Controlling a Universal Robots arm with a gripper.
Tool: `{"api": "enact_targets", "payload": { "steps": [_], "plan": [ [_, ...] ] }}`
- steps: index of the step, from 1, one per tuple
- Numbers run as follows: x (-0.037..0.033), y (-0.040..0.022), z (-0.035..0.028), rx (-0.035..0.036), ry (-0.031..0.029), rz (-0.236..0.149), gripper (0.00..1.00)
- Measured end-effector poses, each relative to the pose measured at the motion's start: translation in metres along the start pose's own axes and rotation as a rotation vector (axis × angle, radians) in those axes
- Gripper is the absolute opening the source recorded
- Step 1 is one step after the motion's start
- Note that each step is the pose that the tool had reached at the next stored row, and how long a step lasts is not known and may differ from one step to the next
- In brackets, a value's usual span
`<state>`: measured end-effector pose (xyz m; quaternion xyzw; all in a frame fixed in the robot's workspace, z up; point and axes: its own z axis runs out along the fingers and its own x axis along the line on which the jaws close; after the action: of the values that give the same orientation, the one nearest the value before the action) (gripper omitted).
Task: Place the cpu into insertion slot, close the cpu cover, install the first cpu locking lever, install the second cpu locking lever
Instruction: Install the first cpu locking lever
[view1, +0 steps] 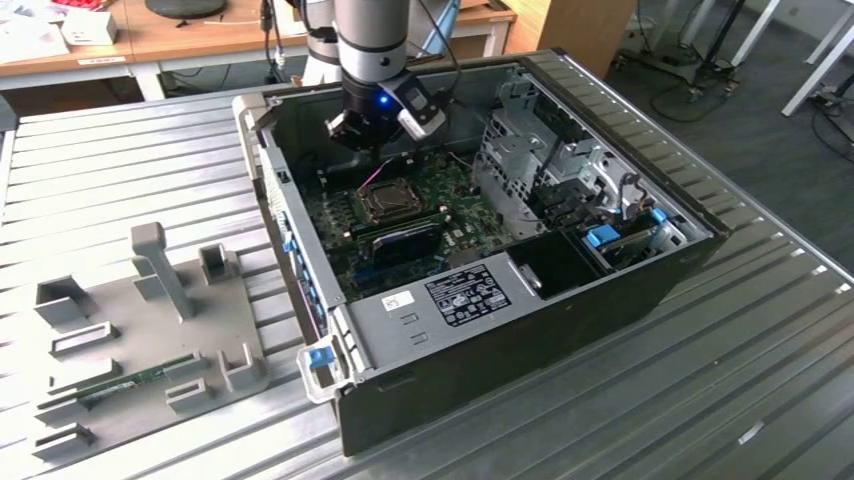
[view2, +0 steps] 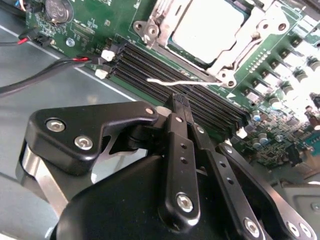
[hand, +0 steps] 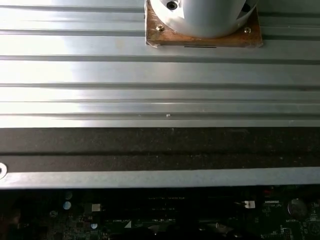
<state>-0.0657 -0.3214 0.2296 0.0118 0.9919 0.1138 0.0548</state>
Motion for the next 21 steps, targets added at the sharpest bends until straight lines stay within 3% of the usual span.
{"api": "enact_targets", "payload": {
  "steps": [7, 21],
  "plan": [
    [0.0034, -0.0056, -0.0007, -0.0026, -0.0088, -0.003, 0.11],
    [0.0040, -0.0067, 0.0029, -0.0027, -0.0096, -0.004, 0.11]
  ]
}}
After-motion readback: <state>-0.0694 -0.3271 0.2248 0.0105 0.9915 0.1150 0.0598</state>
